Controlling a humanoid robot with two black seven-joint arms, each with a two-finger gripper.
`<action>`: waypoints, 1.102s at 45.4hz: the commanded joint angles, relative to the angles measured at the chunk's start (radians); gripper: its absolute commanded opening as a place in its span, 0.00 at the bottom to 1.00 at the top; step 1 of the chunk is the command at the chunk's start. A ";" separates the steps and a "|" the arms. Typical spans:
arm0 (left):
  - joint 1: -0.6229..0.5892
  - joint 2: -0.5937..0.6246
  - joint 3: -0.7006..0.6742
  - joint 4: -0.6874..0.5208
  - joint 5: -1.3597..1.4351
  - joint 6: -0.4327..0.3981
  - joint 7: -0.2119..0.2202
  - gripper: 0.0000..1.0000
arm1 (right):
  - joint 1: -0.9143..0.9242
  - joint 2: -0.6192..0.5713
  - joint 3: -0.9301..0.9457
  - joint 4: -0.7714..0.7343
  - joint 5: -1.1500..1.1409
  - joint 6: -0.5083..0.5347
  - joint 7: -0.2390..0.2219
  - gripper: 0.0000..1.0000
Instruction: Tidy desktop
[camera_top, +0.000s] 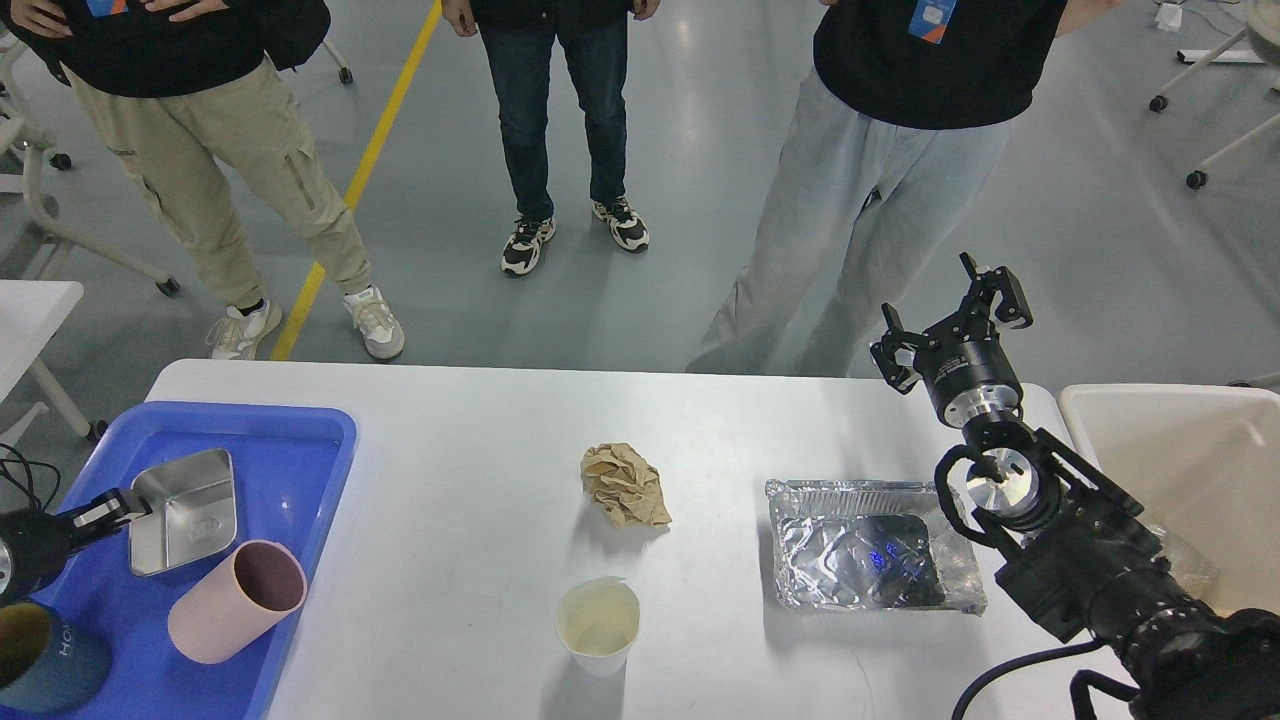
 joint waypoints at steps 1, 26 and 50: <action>-0.002 0.010 -0.062 -0.035 -0.019 -0.036 -0.053 0.50 | 0.003 0.002 -0.001 -0.002 0.000 0.000 0.000 1.00; -0.160 0.139 -0.348 -0.437 -0.045 -0.170 -0.064 0.88 | 0.006 0.002 -0.048 -0.002 0.000 -0.002 0.000 1.00; -0.158 -0.246 -0.630 -0.177 -0.487 -0.043 0.047 0.96 | 0.057 -0.005 -0.159 -0.014 -0.002 -0.037 -0.003 1.00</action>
